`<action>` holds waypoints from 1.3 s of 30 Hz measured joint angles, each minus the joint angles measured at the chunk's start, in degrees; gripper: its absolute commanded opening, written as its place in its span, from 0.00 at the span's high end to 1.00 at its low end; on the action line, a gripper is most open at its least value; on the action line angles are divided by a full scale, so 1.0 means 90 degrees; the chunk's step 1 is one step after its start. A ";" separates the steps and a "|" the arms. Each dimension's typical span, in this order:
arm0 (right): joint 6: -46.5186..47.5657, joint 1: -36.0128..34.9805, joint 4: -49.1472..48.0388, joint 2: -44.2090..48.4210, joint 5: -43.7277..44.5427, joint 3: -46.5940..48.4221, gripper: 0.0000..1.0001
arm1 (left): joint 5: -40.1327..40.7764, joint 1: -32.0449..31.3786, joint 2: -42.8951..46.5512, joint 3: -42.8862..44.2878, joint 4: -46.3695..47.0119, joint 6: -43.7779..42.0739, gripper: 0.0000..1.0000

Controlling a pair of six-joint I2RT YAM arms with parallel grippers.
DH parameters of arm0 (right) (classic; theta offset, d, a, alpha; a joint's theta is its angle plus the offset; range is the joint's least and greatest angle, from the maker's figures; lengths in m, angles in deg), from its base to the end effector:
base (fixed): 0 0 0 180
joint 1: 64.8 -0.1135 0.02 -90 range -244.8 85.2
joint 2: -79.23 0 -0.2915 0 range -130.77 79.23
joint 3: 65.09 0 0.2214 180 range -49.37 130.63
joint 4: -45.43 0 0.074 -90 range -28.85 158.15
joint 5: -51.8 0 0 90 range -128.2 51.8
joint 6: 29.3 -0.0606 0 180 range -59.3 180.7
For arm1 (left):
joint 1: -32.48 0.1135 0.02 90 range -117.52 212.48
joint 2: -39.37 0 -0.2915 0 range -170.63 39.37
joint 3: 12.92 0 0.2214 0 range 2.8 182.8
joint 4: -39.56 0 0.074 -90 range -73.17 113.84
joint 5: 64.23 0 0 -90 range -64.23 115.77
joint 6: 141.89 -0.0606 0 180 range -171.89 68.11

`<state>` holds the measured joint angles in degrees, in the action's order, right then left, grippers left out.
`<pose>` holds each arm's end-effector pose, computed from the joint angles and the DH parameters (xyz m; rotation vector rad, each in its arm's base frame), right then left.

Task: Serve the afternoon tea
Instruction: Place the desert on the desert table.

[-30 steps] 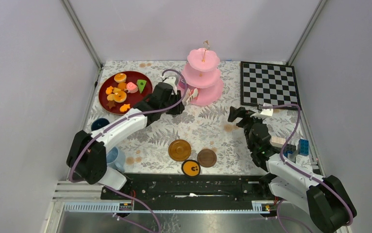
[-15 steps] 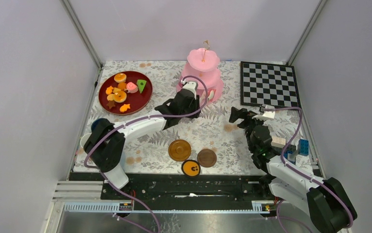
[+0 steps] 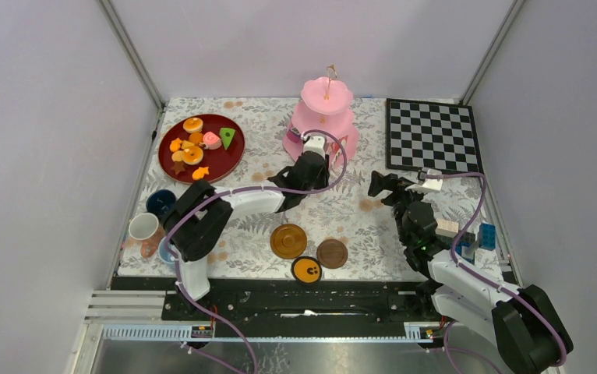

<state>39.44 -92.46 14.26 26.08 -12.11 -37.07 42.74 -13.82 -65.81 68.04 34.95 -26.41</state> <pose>0.1659 0.0569 0.2663 0.2897 1.4578 0.3588 0.2987 -0.2870 0.2404 0.1950 2.0742 -0.4683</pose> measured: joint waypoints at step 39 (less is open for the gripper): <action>-0.0121 0.0041 -0.0019 -0.0053 -0.0012 -0.0036 0.00 | 0.0869 0.0046 -0.1630 0.1617 0.0364 -0.0423 0.82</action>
<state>38.35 -92.09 14.09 25.60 -12.22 -37.40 50.56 -13.41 -80.48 82.59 38.23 -30.22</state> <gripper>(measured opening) 0.993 0.372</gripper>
